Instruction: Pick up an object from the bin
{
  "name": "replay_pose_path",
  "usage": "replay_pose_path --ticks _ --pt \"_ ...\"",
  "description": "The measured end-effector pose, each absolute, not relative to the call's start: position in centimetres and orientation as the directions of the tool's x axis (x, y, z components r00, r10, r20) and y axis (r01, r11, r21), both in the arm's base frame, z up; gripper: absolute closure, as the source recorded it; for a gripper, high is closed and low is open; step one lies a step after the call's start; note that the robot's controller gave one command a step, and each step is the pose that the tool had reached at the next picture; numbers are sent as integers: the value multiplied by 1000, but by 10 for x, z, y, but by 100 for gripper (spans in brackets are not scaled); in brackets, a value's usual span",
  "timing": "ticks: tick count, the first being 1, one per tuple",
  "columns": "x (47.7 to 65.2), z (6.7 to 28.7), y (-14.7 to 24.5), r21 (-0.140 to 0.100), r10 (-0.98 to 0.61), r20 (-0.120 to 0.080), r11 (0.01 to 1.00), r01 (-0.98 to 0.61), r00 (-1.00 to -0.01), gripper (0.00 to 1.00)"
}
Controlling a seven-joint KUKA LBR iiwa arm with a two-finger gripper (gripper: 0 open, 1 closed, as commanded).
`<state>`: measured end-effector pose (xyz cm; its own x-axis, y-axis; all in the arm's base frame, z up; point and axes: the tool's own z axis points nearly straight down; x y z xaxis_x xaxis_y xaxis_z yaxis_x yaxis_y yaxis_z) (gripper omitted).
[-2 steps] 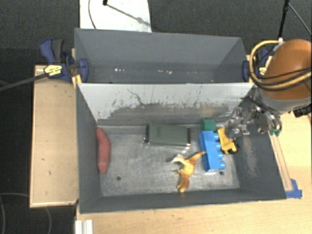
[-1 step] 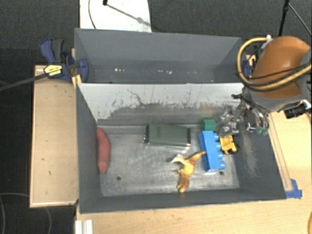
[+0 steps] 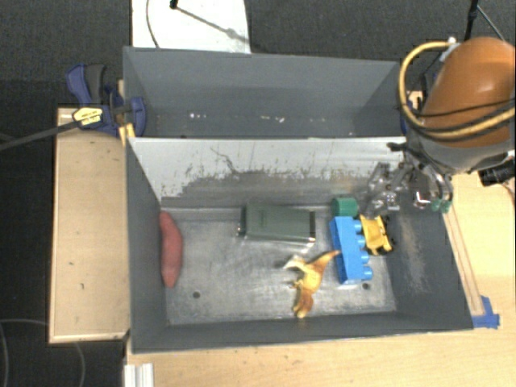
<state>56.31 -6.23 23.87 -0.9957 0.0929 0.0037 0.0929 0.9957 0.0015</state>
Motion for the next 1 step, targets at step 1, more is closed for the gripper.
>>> replay_pose_path --ticks 1 --pt "495 133 -36 0 29 -6 1000 29 -1000 0"
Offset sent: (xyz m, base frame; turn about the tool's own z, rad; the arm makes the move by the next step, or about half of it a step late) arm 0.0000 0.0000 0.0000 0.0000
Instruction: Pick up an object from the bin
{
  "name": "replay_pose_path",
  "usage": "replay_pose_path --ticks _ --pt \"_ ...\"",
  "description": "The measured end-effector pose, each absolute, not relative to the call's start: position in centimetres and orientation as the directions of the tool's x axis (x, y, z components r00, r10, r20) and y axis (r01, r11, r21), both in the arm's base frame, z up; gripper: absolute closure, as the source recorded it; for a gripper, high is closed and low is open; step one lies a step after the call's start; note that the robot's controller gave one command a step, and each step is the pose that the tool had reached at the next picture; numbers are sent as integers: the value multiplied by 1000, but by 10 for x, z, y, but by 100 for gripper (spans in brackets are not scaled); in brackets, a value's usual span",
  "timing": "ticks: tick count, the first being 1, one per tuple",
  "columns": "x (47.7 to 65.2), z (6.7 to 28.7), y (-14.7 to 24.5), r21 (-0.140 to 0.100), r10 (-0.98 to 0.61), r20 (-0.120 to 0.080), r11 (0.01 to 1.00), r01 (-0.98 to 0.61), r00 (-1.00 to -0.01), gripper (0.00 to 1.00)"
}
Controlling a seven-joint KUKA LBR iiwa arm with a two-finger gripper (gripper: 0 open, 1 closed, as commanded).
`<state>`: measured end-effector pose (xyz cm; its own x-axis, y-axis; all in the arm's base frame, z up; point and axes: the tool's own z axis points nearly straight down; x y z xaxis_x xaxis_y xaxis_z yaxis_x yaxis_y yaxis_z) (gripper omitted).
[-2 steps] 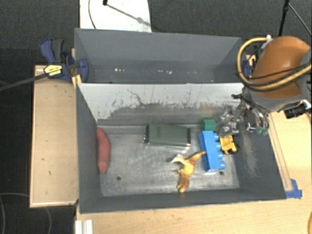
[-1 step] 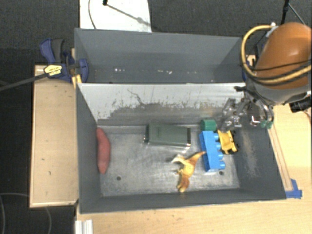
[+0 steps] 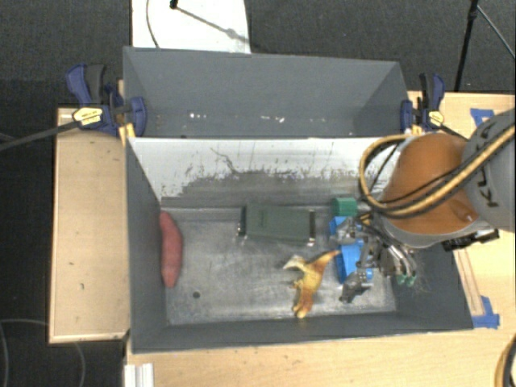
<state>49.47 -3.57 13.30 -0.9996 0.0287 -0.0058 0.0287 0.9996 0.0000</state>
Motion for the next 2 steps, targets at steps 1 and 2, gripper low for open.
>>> replay_pose_path --ticks 1,2 --pt "489 126 -33 0 20 -2 1000 20 -1000 100" --pt "489 126 -33 0 18 -2 1000 18 -1000 0"
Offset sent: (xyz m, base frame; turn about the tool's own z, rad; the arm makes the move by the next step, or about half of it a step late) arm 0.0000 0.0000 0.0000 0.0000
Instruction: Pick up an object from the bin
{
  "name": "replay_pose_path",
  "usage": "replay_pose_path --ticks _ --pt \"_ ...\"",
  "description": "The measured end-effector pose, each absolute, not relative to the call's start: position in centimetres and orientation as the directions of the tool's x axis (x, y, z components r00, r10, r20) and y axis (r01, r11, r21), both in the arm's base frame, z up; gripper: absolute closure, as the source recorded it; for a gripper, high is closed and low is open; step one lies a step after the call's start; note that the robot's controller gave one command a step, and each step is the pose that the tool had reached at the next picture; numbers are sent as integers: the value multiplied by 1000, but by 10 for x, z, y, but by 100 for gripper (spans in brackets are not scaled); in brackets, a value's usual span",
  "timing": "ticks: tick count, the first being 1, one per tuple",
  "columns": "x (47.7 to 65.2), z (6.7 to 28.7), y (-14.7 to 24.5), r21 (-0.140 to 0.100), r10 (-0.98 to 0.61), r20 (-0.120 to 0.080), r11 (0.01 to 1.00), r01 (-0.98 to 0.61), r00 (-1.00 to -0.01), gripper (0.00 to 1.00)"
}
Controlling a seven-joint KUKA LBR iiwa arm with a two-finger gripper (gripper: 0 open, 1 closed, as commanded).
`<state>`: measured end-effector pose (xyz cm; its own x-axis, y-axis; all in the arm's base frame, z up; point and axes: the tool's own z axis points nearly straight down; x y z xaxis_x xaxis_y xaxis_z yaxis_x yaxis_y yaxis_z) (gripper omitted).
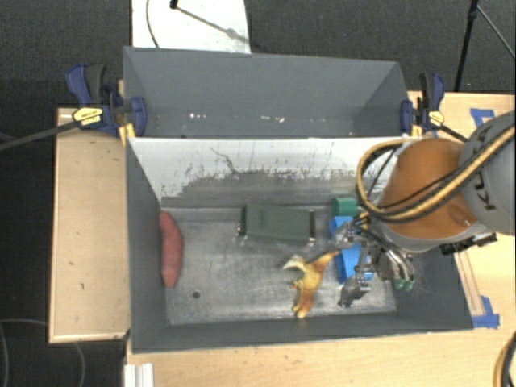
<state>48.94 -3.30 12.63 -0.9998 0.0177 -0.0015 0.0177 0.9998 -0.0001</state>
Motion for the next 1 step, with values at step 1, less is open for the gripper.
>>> replay_pose_path --ticks 1 --pt "489 126 -33 0 17 -2 1000 17 -1000 0"
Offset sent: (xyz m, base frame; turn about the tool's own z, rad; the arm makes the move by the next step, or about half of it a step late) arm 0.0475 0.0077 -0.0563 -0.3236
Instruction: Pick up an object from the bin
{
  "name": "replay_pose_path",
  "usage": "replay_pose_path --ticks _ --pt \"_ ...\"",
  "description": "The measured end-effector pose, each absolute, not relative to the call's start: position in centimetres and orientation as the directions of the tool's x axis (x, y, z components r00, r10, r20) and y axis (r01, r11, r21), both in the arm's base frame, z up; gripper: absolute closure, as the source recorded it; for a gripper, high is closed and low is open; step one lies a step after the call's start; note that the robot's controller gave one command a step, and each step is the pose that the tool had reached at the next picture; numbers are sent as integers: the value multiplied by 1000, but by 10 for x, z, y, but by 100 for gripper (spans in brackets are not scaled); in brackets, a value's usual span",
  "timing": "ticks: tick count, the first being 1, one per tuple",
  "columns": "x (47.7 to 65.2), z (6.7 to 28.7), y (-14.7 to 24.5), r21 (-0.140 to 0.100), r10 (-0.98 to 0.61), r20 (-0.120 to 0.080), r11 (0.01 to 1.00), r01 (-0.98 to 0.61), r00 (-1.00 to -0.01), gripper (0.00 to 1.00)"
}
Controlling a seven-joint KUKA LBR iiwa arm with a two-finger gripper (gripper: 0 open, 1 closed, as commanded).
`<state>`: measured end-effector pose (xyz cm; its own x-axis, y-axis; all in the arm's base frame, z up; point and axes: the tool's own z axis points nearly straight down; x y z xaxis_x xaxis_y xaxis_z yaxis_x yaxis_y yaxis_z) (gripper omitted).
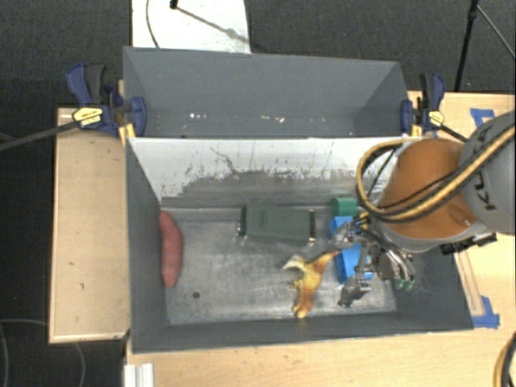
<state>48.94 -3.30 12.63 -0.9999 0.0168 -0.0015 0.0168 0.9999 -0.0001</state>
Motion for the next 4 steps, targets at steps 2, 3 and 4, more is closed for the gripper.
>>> replay_pose_path --ticks 2,3,4 --pt "539 73 -25 -1 -301 -7 954 -301 -954 100" --pt "541 114 -26 3 -301 6 954 -301 -954 100" --pt "543 239 -51 0 -318 -3 948 -318 -948 100"
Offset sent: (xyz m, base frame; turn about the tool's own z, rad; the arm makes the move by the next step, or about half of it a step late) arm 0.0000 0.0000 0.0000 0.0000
